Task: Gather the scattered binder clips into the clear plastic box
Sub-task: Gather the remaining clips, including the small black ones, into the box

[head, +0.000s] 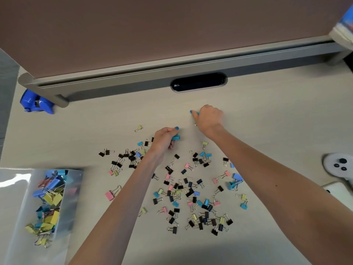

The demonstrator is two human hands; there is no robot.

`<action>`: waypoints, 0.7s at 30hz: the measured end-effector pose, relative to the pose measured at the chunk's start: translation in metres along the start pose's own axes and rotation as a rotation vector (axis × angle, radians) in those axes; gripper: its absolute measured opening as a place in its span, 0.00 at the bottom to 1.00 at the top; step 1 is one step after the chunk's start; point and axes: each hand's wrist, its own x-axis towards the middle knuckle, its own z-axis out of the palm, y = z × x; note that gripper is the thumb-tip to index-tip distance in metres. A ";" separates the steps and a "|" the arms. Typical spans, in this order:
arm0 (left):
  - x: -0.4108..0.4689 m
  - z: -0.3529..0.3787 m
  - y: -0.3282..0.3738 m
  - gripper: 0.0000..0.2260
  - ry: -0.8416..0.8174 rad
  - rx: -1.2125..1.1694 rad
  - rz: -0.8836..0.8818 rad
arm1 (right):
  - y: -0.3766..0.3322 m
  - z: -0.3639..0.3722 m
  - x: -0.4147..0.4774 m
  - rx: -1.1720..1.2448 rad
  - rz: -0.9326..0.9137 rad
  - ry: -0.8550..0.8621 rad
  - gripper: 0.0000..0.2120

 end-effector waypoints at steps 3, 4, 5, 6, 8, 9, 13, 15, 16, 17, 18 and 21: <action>-0.003 0.000 -0.003 0.06 -0.035 -0.076 -0.027 | -0.001 0.002 -0.004 0.043 -0.045 0.027 0.21; -0.006 0.000 -0.004 0.05 -0.064 -0.109 -0.036 | 0.000 0.002 -0.006 0.090 -0.062 0.036 0.20; -0.008 0.000 -0.005 0.04 -0.103 -0.157 -0.045 | 0.001 0.003 -0.009 0.181 -0.063 0.035 0.20; -0.011 0.000 -0.005 0.03 -0.149 -0.218 -0.054 | 0.003 0.003 -0.013 0.318 -0.045 0.026 0.20; -0.018 -0.001 -0.006 0.05 -0.254 -0.322 -0.070 | 0.008 0.003 -0.022 0.676 0.019 -0.002 0.20; -0.022 -0.002 -0.006 0.05 -0.308 -0.352 -0.075 | 0.011 0.002 -0.029 0.834 0.038 -0.022 0.21; -0.038 -0.002 -0.008 0.07 -0.439 -0.417 -0.079 | 0.034 -0.001 -0.070 1.373 0.068 -0.309 0.20; -0.046 -0.001 -0.013 0.09 -0.453 -0.407 -0.077 | 0.049 0.003 -0.089 1.574 0.062 -0.514 0.20; -0.050 0.001 -0.015 0.11 -0.461 -0.399 -0.079 | 0.056 0.006 -0.097 1.630 0.055 -0.597 0.19; -0.053 0.002 -0.018 0.12 -0.466 -0.392 -0.083 | 0.062 0.009 -0.104 1.672 0.052 -0.659 0.19; -0.057 0.004 -0.021 0.12 -0.467 -0.391 -0.089 | 0.067 0.011 -0.110 1.697 0.039 -0.700 0.18; -0.069 0.012 -0.031 0.13 -0.460 -0.360 -0.092 | 0.080 0.013 -0.123 1.702 -0.027 -0.758 0.15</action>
